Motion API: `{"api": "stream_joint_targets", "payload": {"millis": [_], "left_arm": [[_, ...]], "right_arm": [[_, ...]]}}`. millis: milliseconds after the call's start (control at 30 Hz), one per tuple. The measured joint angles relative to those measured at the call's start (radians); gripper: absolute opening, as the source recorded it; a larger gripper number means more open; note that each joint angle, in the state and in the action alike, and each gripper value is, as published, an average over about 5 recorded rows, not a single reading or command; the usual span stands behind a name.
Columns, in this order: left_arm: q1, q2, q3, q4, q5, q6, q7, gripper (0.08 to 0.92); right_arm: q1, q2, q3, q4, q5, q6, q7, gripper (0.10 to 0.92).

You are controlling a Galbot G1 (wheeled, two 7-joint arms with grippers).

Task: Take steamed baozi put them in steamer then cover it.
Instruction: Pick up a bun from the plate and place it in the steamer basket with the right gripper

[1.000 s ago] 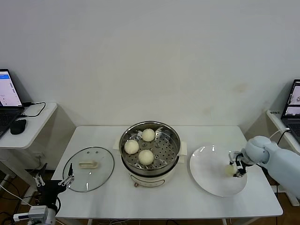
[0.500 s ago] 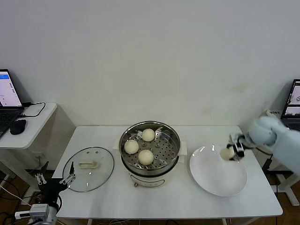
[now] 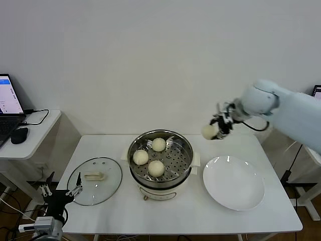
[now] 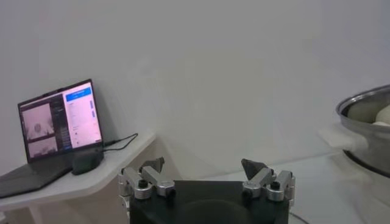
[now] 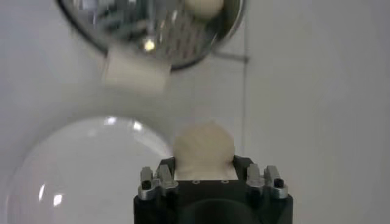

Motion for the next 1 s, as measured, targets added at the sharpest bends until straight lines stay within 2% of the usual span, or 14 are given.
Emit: {"api": "stream_joint_targets", "payload": {"millis": [400, 1000], "left_arm": [[-0.005, -0.01, -0.003, 0.003, -0.002, -0.001, 0.0, 0.823], [-0.005, -0.013, -0.003, -0.001, -0.003, -0.002, 0.0, 0.823]], "right_arm": [[-0.009, 0.208, -0.082, -0.045, 0.143, -0.125, 0.11, 0.595], [-0.157, 0.296, -0.093, -0.125, 0.11, -0.175, 0.168, 0.601]]}}
